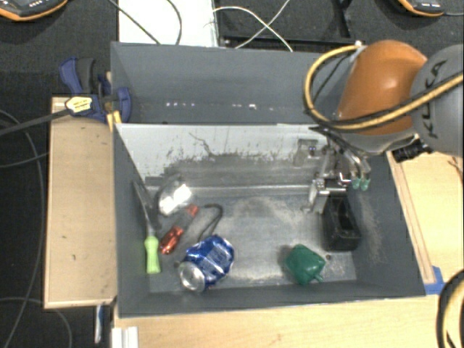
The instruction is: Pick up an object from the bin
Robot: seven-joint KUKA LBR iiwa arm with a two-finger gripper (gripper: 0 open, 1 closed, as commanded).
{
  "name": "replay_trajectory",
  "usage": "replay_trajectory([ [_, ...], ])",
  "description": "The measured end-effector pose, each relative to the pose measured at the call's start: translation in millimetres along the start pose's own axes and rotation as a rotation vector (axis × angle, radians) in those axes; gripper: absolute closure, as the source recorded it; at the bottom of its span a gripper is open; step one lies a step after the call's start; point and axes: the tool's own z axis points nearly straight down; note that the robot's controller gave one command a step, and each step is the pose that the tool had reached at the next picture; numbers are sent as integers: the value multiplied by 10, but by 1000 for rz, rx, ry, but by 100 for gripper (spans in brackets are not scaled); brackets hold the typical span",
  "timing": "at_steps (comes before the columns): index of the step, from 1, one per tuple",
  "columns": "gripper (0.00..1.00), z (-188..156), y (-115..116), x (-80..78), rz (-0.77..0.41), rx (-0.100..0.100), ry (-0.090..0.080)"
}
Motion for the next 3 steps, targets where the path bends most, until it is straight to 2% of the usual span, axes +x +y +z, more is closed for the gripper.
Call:
replay_trajectory([
  [1, 0, -50, 0, -12, -1, 0, -8],
  [2, 0, 1245, -947, 551, -279, -1, 2],
  [3, 0, 476, -901, 442, 112, 0, -15],
])
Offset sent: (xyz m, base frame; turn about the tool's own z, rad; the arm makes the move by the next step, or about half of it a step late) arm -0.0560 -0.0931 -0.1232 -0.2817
